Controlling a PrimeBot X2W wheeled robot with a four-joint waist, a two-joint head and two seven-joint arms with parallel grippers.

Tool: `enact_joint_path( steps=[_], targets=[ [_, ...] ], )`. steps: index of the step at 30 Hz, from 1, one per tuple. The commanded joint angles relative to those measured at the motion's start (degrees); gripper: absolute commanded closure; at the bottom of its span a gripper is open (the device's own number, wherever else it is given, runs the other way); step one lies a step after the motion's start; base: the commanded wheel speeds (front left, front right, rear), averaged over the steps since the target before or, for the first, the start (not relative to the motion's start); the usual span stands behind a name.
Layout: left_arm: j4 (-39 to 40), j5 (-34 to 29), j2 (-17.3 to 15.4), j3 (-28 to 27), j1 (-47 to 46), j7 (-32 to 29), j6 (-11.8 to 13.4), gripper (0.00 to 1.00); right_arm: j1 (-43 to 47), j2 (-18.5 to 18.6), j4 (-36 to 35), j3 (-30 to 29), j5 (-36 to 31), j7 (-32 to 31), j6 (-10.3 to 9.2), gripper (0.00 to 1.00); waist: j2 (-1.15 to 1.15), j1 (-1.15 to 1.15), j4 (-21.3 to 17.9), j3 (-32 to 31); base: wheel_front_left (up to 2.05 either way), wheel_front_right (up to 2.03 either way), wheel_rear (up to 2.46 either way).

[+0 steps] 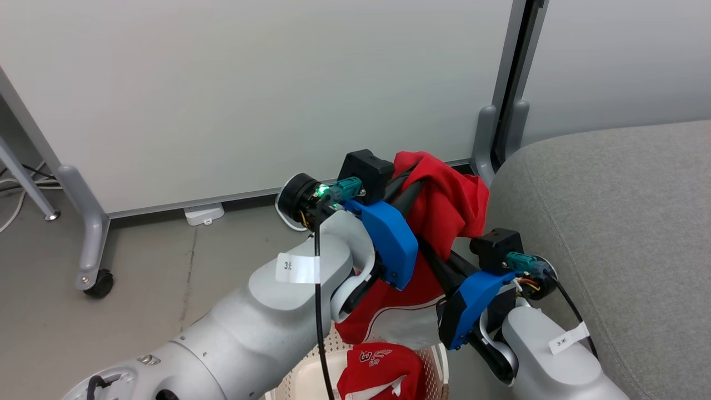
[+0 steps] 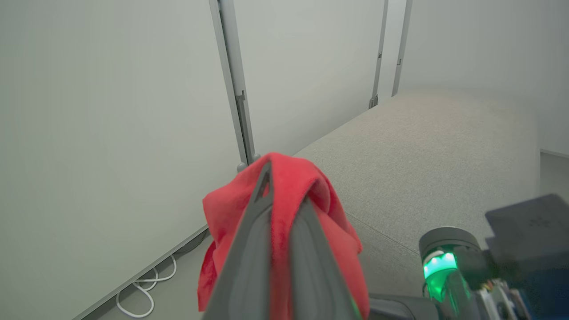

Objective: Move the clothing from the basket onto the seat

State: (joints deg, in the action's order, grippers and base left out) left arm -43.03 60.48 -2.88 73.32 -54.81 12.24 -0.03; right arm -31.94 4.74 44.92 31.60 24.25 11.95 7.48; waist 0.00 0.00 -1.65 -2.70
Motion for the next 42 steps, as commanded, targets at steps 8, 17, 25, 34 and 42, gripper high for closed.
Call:
enact_joint_path(
  steps=[8,17,25,34,42],
  targets=[
    [-0.9,0.8,0.0,0.2,0.1,1.0,-0.1,1.0,-1.4,0.3,1.8,0.3,-1.4,1.2,0.03,1.0,0.0,0.0,-0.2,-0.2,0.0,0.0,0.0],
    [-1.6,0.8,0.0,0.2,0.9,1.1,-0.2,1.0,-1.4,0.0,2.8,0.4,-1.4,1.7,0.02,1.0,0.0,0.0,-0.5,-0.6,0.0,0.0,0.0],
    [-2.0,0.7,0.0,0.2,1.4,1.2,-0.1,0.0,-1.2,0.0,3.4,0.9,-1.2,1.7,0.03,1.0,0.0,0.0,-1.0,-1.4,0.0,0.0,0.0],
    [-2.3,0.4,0.0,0.2,1.6,1.1,0.1,0.0,-1.6,0.2,3.4,1.1,-1.0,1.9,0.03,1.0,0.0,0.0,-1.0,-1.3,0.0,0.0,0.0],
    [-2.9,0.1,0.0,-0.1,2.0,2.2,0.2,0.0,-2.1,0.3,3.4,0.7,-1.0,1.9,0.03,1.0,0.0,0.0,-0.8,-0.7,0.0,0.0,0.0]
  ],
)
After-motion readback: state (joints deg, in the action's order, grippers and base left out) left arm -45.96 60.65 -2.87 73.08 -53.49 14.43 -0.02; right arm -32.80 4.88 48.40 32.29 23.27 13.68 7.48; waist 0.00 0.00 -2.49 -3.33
